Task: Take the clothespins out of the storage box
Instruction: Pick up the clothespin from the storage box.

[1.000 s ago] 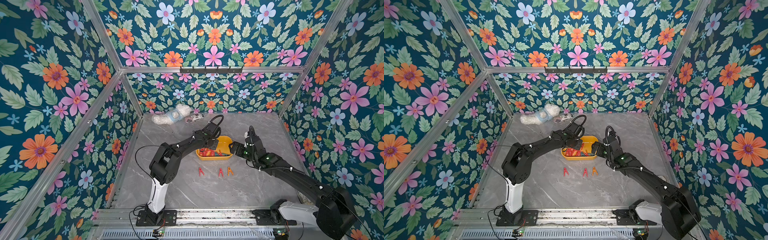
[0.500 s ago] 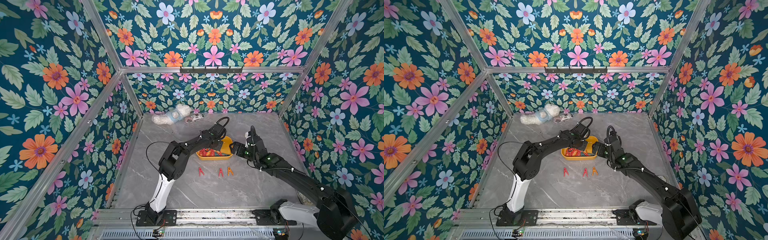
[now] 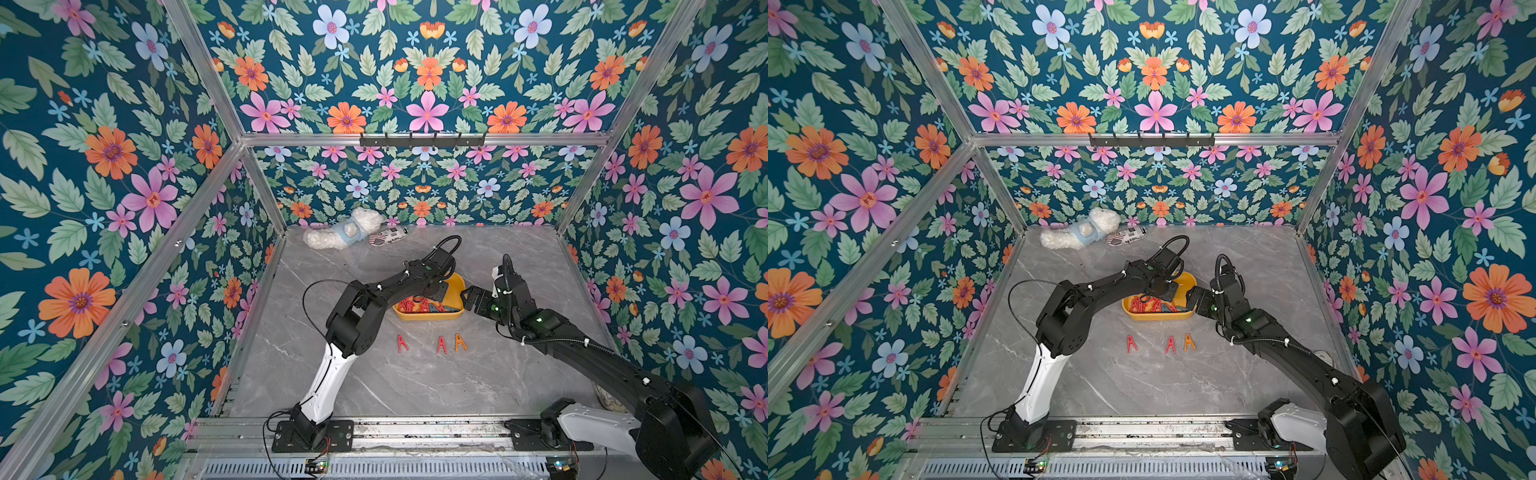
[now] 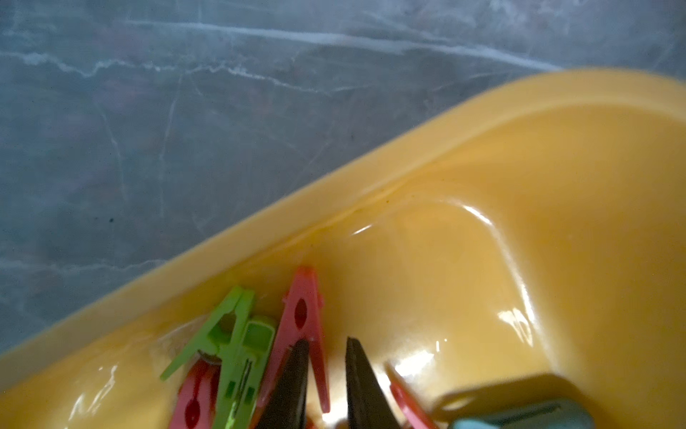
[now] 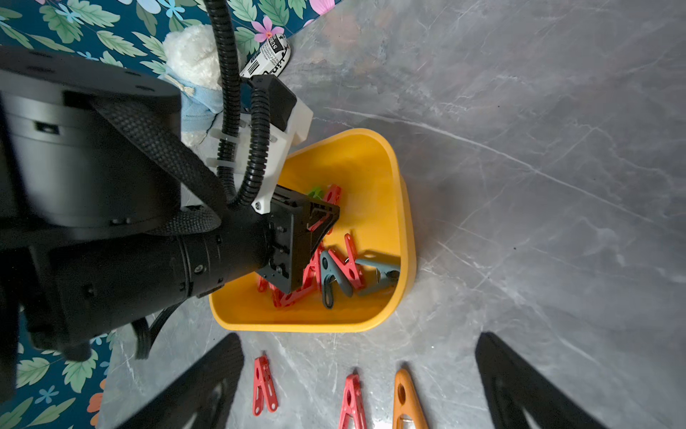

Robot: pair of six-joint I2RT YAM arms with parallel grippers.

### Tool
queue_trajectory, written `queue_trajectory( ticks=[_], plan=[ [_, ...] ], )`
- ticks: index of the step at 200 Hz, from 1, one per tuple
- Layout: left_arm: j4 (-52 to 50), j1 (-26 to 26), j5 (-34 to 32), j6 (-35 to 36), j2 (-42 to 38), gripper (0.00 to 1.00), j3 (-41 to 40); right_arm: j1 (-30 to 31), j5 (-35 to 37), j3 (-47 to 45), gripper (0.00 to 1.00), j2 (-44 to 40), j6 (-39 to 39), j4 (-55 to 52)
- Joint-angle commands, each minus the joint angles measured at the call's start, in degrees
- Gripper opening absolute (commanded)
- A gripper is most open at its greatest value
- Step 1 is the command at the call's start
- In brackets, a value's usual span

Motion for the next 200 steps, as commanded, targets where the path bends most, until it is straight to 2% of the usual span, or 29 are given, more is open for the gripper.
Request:
queue_trajectory(
  ticks=[1,14,79,136,200],
  plan=[
    [-3.2,-0.3,-0.2,0.0,0.8,0.22,0.6,0.0,0.4,-0.1,0.99,-0.2,1.0,0.8],
    [-3.5,-0.6,-0.2,0.0,1.0,0.18,0.8,-0.1,0.3,-0.2,0.99,-0.1,1.1,0.9],
    [-3.9,-1.9,-3.1,-1.2,-0.9,0.19,-0.6,-0.1,-0.2,-0.6,0.99,-0.3,1.4,1.4],
    [-3.0,-1.9,-5.0,-1.8,-1.2,0.0,-0.5,-0.2,-0.4,-1.1,0.99,-1.1,1.8,1.7],
    [-2.7,-1.9,-4.7,-3.6,-6.1,0.0,-0.5,-0.2,-0.8,-1.8,0.99,-2.6,2.3,1.8]
  ],
)
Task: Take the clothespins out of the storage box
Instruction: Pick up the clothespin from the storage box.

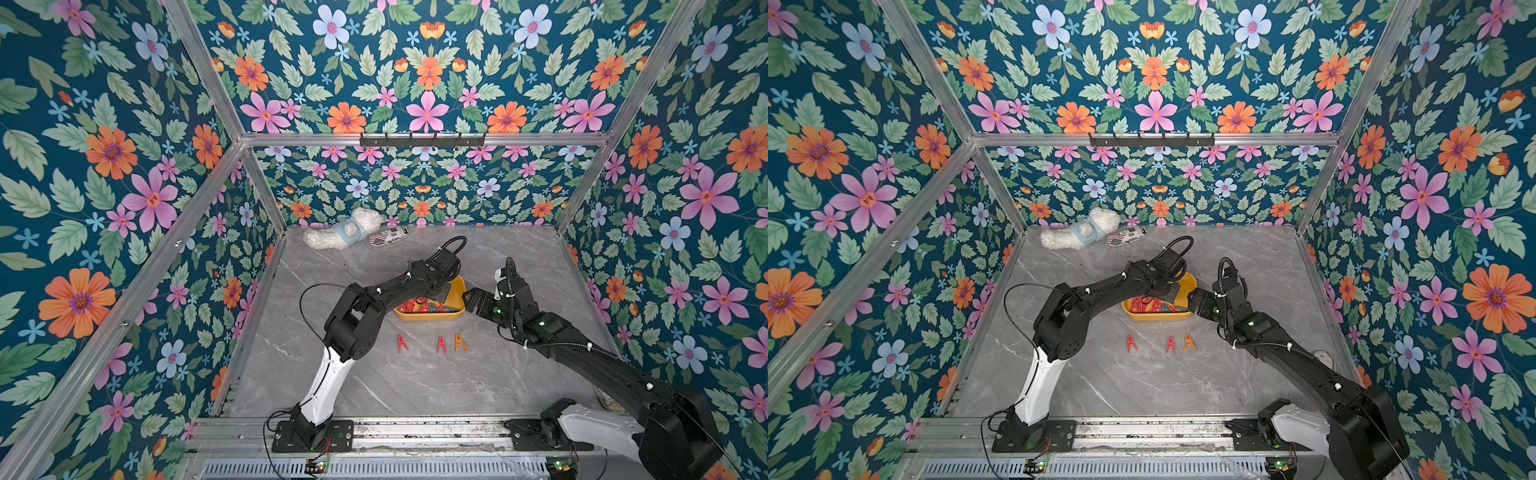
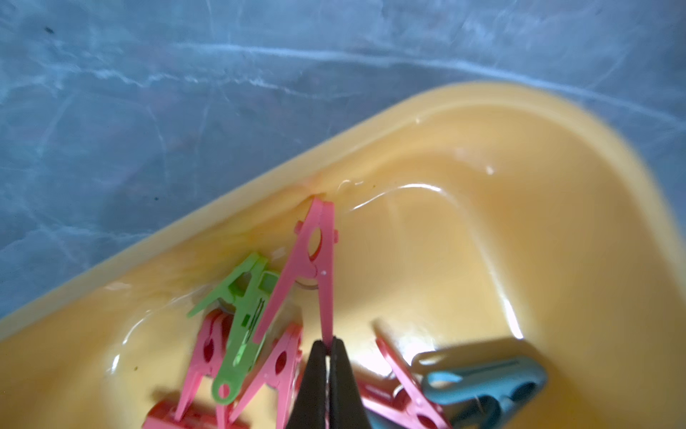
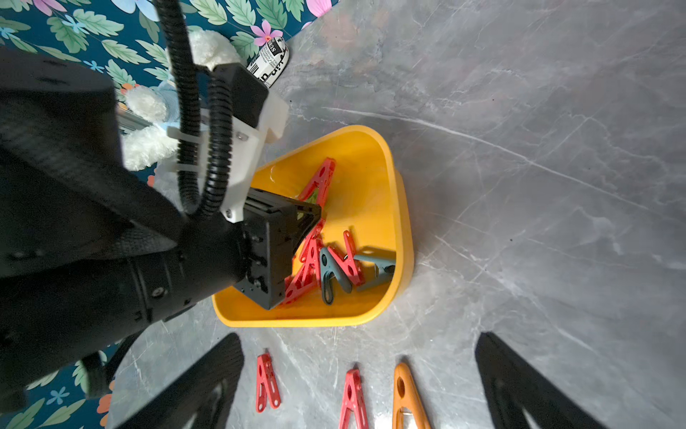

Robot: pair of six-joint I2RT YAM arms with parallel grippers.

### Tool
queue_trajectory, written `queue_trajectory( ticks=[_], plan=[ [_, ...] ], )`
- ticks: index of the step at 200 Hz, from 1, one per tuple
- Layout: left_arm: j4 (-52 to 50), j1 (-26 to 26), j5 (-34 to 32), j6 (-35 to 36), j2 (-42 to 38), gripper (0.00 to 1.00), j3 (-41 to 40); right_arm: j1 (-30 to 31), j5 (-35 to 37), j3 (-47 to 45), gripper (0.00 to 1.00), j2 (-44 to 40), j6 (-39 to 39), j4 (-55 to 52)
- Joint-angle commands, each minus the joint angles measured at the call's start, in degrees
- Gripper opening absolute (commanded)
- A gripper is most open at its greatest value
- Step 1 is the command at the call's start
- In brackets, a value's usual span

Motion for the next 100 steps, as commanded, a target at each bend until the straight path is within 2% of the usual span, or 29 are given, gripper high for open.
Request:
queue_trajectory(
  ticks=[1,40,100],
  plan=[
    [0.1,0.1,-0.4,-1.4,-1.9,0.0,-0.1,0.0,-0.5,-0.1,0.99,-0.6,0.9,1.3],
    [0.2,0.1,-0.7,-3.5,-6.9,0.0,-3.2,0.0,-1.9,-0.3,0.99,-1.1,0.7,2.3],
    [3.0,0.0,-1.0,-11.5,-20.2,0.0,-17.6,0.1,-7.4,0.4,0.99,0.8,-0.7,5.9]
  ],
)
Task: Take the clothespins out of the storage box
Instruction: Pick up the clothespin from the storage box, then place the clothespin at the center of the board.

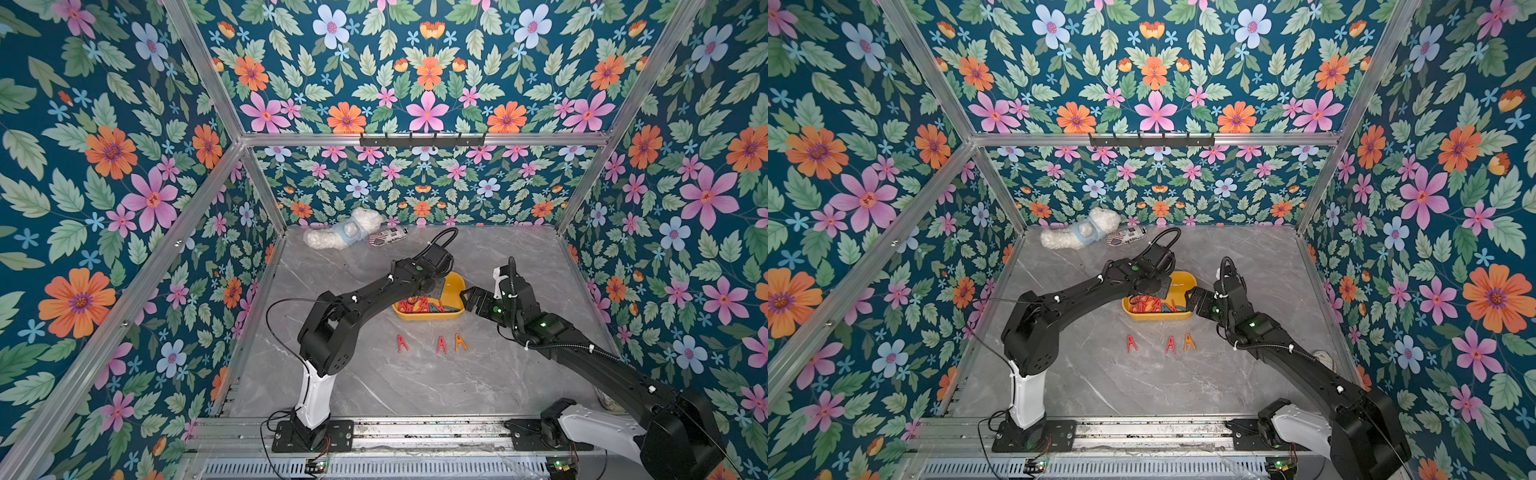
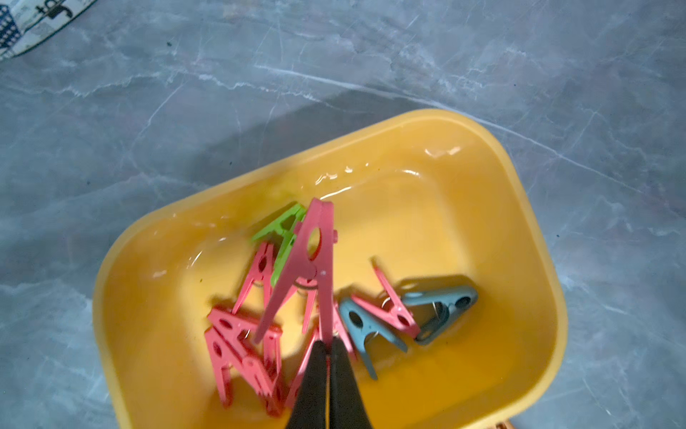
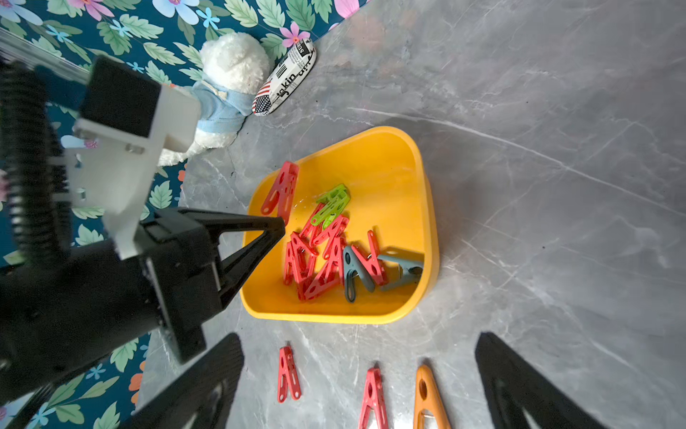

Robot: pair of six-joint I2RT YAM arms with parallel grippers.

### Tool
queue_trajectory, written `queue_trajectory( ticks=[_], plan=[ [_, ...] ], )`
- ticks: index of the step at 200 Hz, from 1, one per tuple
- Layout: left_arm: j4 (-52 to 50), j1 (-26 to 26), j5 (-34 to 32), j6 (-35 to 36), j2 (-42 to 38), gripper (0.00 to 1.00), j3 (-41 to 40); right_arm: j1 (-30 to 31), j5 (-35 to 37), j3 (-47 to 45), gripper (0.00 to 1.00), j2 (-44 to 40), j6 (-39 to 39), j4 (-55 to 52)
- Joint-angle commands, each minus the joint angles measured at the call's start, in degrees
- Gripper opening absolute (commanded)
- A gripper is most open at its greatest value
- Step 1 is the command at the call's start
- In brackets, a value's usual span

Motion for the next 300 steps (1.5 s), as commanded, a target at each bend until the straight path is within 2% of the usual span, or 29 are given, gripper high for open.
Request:
queue_trajectory(
  ticks=[1,90,146,243,300],
  plan=[
    [1.2,0.0,-0.8,-5.1,-4.2,0.0,-4.4,0.1,-3.1,0.5,0.99,0.9,-0.6,3.2],
    [4.9,-1.2,-3.0,-21.4,-24.0,0.0,-30.5,4.7,-6.0,2.1,0.99,4.8,-1.7,5.6],
    [9.7,-1.5,-1.8,-26.3,-28.9,0.0,-43.0,6.7,-6.1,2.4,0.99,5.3,-1.5,5.7],
    [14.5,-1.9,3.2,-29.0,-29.2,0.0,-51.0,7.7,-5.1,2.3,0.99,6.1,-0.3,5.7],
    [14.4,-2.7,4.4,-31.5,-33.1,0.0,-53.7,7.7,-5.5,2.5,0.99,7.2,-0.2,6.0]
  ],
)
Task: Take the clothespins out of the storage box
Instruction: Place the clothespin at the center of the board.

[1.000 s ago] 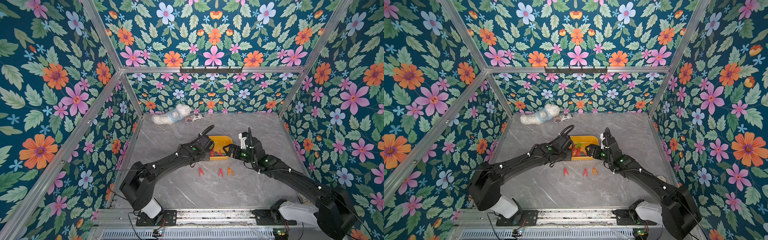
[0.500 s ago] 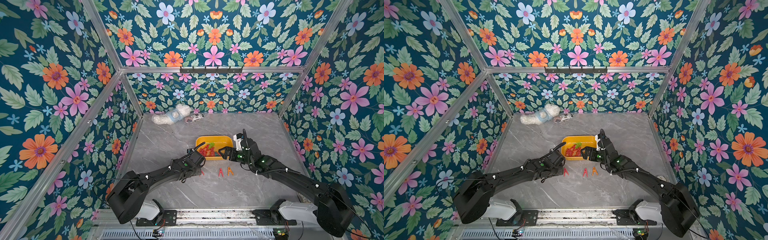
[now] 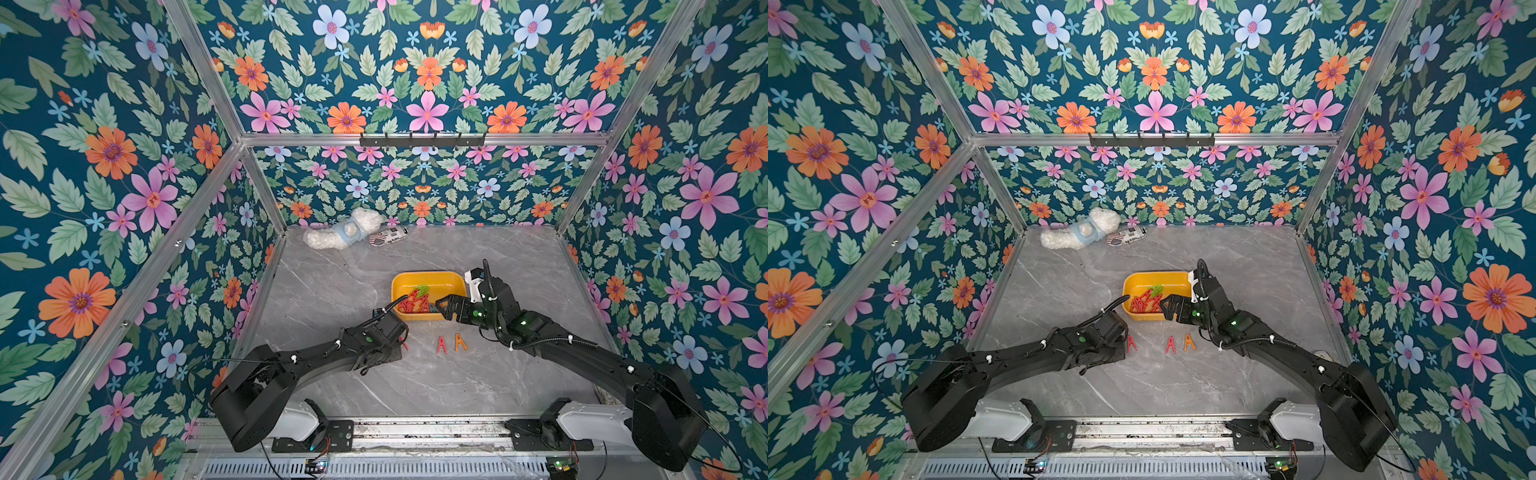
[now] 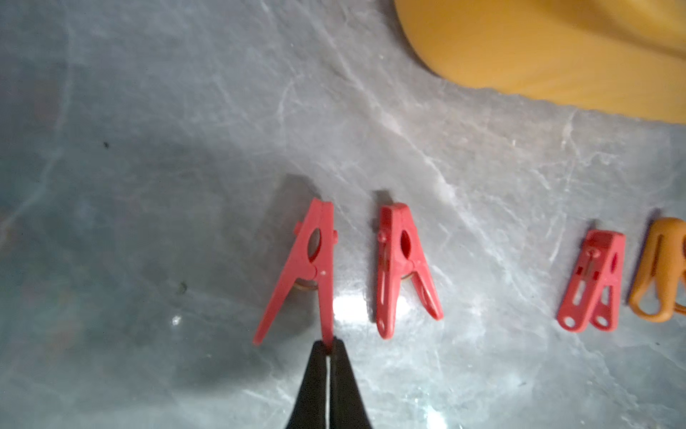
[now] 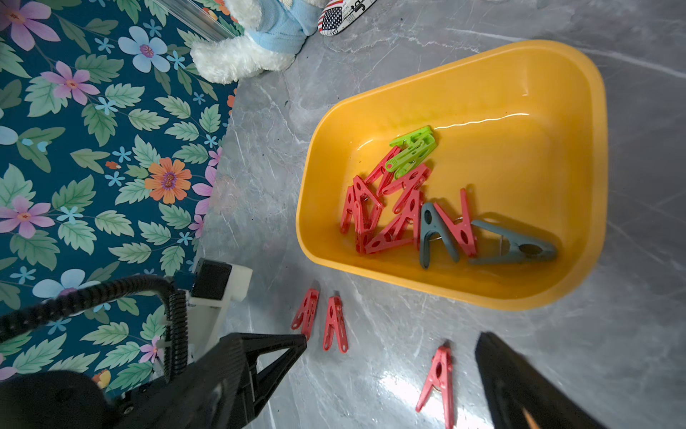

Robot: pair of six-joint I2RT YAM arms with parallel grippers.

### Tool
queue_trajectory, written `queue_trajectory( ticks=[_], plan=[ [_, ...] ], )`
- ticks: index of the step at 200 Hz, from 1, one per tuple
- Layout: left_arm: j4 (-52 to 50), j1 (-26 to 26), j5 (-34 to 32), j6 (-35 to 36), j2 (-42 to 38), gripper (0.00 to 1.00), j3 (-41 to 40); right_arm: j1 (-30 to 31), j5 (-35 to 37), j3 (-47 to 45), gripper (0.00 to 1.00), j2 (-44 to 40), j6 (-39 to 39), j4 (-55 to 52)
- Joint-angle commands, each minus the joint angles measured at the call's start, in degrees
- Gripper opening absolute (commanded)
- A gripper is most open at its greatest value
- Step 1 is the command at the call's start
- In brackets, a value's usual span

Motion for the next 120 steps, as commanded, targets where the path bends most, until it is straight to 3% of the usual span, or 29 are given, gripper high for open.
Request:
queue_trajectory(
  ticks=[1,78,120],
  plan=[
    [0.7,0.0,-0.1,-2.0,-1.2,0.0,-0.7,0.0,0.2,0.3,0.99,0.6,1.0,1.5],
    [2.2,-0.1,0.6,-1.9,2.0,0.0,0.6,0.1,0.1,0.8,0.99,1.6,0.6,1.5],
    [1.2,-0.1,0.0,-1.3,1.4,0.14,1.1,0.1,0.3,1.4,0.99,1.8,0.2,1.2]
  ],
)
